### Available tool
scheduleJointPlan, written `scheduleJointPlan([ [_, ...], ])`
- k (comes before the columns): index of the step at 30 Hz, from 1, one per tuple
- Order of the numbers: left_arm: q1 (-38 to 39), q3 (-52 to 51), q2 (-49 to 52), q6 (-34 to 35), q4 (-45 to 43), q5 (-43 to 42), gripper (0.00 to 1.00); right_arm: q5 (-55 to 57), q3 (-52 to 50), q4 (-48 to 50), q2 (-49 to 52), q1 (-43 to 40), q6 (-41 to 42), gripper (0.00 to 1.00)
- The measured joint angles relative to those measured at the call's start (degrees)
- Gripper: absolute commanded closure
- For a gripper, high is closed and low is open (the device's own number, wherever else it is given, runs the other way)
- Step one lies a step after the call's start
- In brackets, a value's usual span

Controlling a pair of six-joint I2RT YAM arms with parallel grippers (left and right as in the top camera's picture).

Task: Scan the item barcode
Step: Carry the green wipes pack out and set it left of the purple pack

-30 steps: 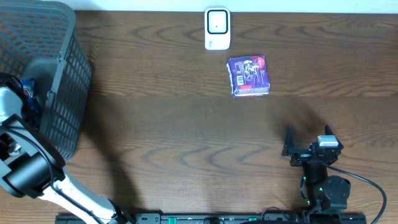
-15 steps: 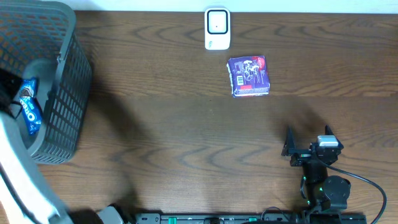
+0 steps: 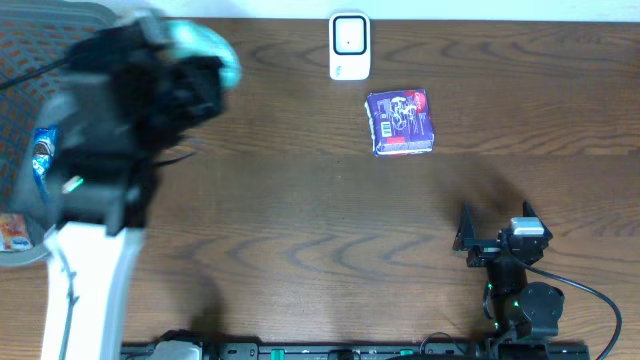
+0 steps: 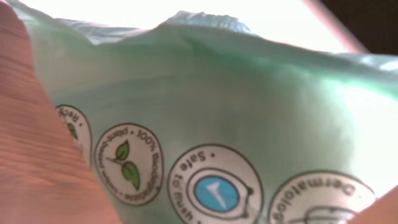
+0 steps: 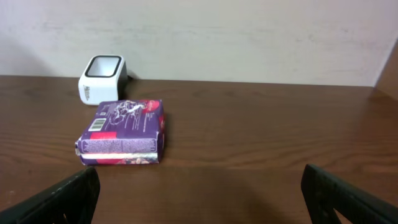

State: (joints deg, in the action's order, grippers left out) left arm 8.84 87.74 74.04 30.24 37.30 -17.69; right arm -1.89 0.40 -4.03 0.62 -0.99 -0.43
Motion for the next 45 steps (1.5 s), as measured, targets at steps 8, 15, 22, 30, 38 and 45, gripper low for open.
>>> scheduleJointPlan([
  [8,15.8,0.02,26.75,-3.34,-8.37,5.22,0.92,0.0,0.0,0.0,0.0,0.0,0.0,0.01],
  [15,19.85,0.0,41.35,-3.5,-15.43,6.08,0.5,0.0,0.0,0.0,0.0,0.0,0.0,0.01],
  [22,21.81,0.0,44.15,-3.02,-16.98,6.03,0.32,0.0,0.0,0.0,0.0,0.0,0.0,0.01],
  [30,20.09,0.0,37.05,-3.08,-15.34,6.01,0.37,0.0,0.0,0.0,0.0,0.0,0.0,0.01],
  [38,4.44,0.15,13.14,-5.03,-6.99,13.6,0.21,0.0,0.0,0.0,0.0,0.0,0.0,0.01],
  [45,-22.1,0.15,2.64,-5.25,-5.95,28.61,0.21,0.02,0.0,0.0,0.0,0.0,0.0,0.01],
])
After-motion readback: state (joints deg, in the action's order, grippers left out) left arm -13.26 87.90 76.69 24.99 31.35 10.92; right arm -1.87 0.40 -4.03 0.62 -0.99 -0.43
